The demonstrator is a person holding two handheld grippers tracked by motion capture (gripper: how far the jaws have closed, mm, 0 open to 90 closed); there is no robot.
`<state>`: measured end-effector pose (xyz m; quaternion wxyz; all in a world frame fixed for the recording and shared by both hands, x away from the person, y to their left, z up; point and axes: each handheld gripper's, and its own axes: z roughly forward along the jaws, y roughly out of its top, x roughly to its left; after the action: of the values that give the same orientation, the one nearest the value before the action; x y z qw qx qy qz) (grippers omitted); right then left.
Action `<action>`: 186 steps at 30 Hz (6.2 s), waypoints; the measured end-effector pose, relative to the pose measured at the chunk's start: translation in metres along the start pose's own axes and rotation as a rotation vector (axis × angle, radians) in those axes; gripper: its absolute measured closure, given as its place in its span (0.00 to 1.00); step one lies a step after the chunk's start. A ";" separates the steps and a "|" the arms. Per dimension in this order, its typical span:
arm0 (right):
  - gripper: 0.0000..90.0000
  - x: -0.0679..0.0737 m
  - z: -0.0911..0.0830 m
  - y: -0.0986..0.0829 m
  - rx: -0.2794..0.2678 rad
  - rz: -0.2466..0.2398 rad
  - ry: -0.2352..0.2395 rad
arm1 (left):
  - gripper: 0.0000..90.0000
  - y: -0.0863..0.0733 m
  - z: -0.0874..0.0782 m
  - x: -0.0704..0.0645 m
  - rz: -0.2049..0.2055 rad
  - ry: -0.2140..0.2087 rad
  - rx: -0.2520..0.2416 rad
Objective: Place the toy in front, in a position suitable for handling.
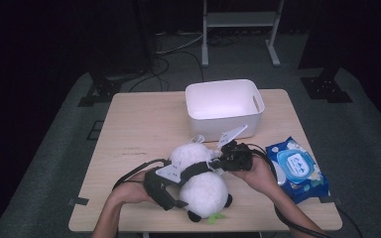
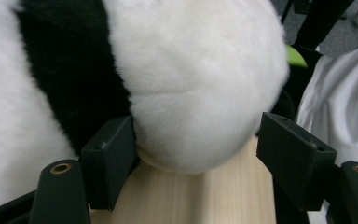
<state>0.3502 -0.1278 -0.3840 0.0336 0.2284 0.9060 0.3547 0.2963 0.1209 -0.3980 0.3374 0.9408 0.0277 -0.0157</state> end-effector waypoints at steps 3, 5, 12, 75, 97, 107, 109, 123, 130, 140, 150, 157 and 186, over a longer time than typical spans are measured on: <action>0.94 -0.001 0.001 0.003 -0.001 0.007 -0.014 | 0.30 0.005 0.004 -0.003 0.016 -0.001 0.002; 0.94 -0.002 -0.001 0.002 -0.001 0.006 -0.018 | 0.30 0.006 0.005 -0.003 0.015 0.003 0.000; 0.94 -0.001 -0.023 -0.011 -0.012 0.012 -0.014 | 0.30 0.006 0.002 -0.003 0.018 0.007 0.004; 0.94 0.045 -0.038 -0.075 -0.047 0.053 0.129 | 0.29 0.041 -0.021 0.053 0.044 0.166 0.100; 0.94 -0.008 -0.034 -0.077 -0.106 0.199 0.018 | 0.30 0.029 -0.029 0.026 0.062 0.133 0.136; 0.94 -0.002 -0.038 -0.094 -0.076 0.219 0.067 | 0.30 0.027 -0.028 0.026 0.053 0.138 0.134; 0.94 0.001 -0.043 -0.089 -0.100 0.205 0.077 | 0.30 0.027 -0.028 0.026 0.054 0.139 0.135; 0.93 0.009 -0.035 -0.093 -0.012 0.161 0.097 | 0.30 0.027 -0.027 0.026 0.053 0.142 0.130; 0.93 0.009 -0.039 -0.090 -0.041 0.153 0.109 | 0.30 0.026 -0.026 0.026 0.052 0.143 0.131; 0.93 0.009 -0.040 -0.088 -0.009 0.141 0.094 | 0.30 0.025 -0.026 0.025 0.053 0.145 0.127; 0.93 0.002 -0.044 -0.096 0.042 0.142 0.052 | 0.30 0.024 -0.026 0.025 0.052 0.151 0.112; 0.93 -0.010 -0.054 -0.111 0.060 0.182 0.003 | 0.30 0.024 -0.026 0.025 0.049 0.151 0.113; 0.47 -0.013 -0.075 -0.089 0.030 0.161 -0.043 | 0.29 0.033 -0.018 0.015 0.057 0.154 0.102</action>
<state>0.3103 -0.2377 -0.3875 0.0212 0.3086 0.8889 0.3378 0.3136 0.1077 -0.3640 0.2861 0.9557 0.0260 0.0649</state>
